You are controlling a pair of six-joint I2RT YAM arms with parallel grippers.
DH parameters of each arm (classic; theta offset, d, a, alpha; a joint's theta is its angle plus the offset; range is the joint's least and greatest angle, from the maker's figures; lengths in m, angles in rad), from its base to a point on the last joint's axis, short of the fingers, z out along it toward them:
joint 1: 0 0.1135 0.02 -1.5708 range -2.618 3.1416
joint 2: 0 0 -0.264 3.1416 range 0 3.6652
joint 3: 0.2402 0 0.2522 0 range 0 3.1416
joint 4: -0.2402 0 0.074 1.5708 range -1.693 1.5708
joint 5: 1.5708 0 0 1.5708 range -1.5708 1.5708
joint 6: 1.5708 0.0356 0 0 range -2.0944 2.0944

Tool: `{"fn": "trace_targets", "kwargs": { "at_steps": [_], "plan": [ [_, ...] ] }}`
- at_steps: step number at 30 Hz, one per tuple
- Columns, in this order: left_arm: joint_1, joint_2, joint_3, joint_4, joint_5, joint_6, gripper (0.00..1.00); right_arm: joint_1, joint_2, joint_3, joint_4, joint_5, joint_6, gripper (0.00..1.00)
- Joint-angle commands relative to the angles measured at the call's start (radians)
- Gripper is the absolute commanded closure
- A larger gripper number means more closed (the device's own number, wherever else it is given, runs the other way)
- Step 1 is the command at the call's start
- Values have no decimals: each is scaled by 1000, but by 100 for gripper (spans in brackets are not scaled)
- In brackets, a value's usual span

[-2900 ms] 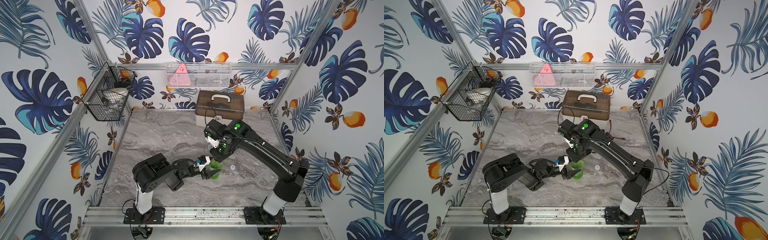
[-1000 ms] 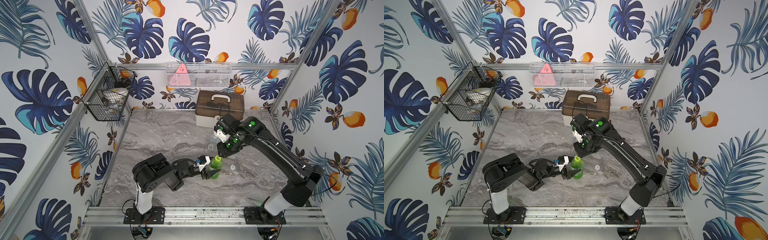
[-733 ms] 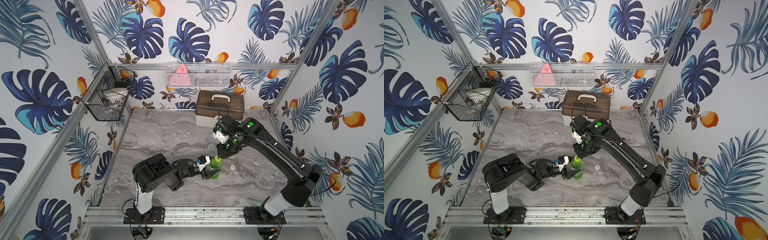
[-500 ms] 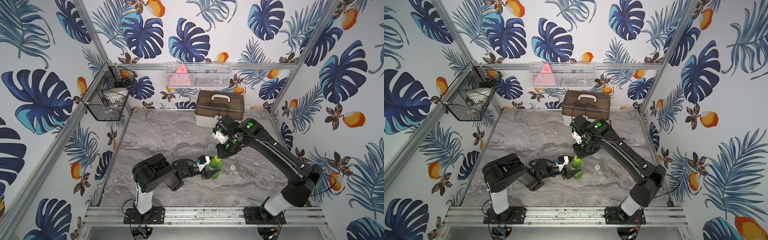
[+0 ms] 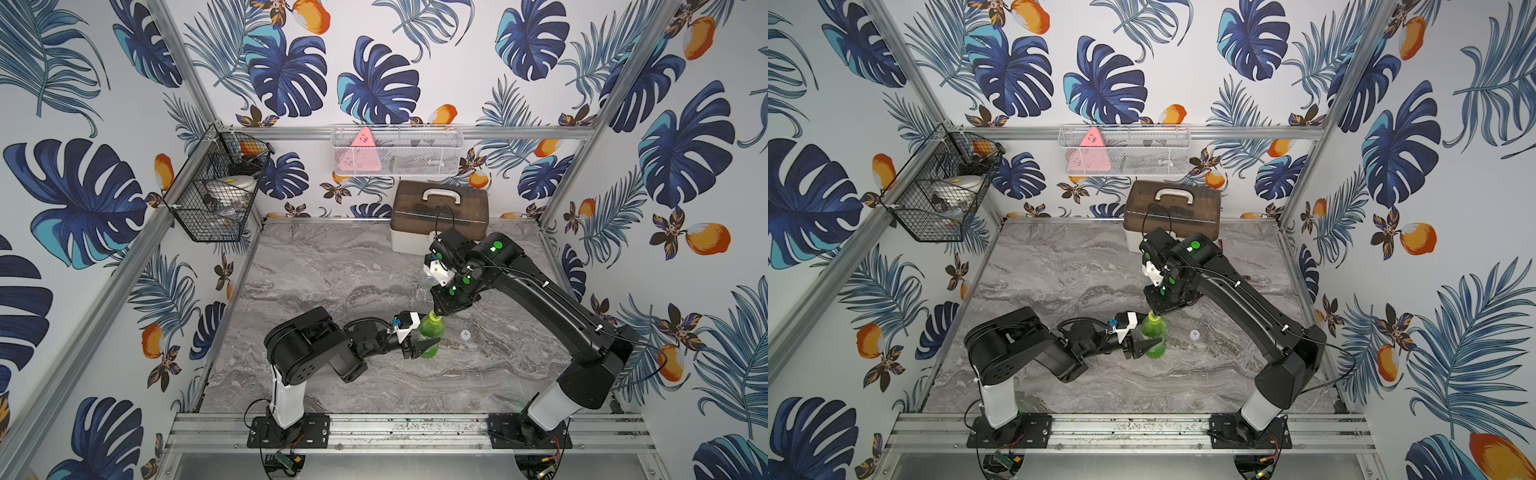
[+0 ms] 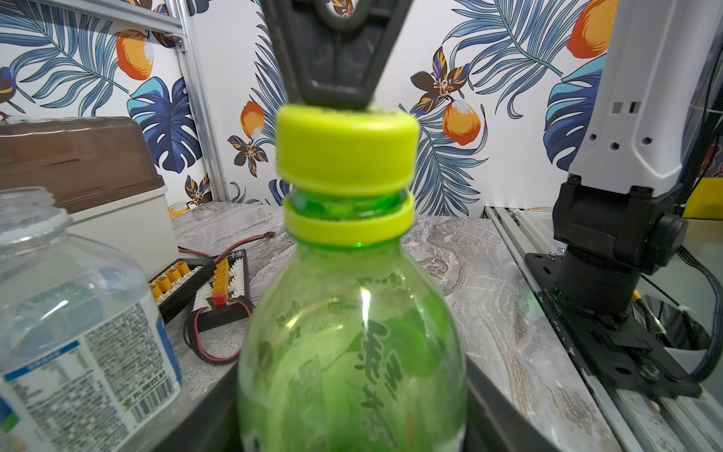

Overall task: Screw on the bottle caps
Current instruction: Screw the bottle cap onto the plastic bottle.

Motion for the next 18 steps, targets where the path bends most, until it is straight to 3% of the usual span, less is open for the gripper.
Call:
{"fn": "trace_targets", "kwargs": {
  "at_steps": [1,18],
  "plan": [
    [-4,13,-11,-65,50,21,31,0,8,-13,-33,35,2,71],
    [-5,5,-17,-65,37,27,31,-6,0,-51,-56,49,13,73]
  ]
}}
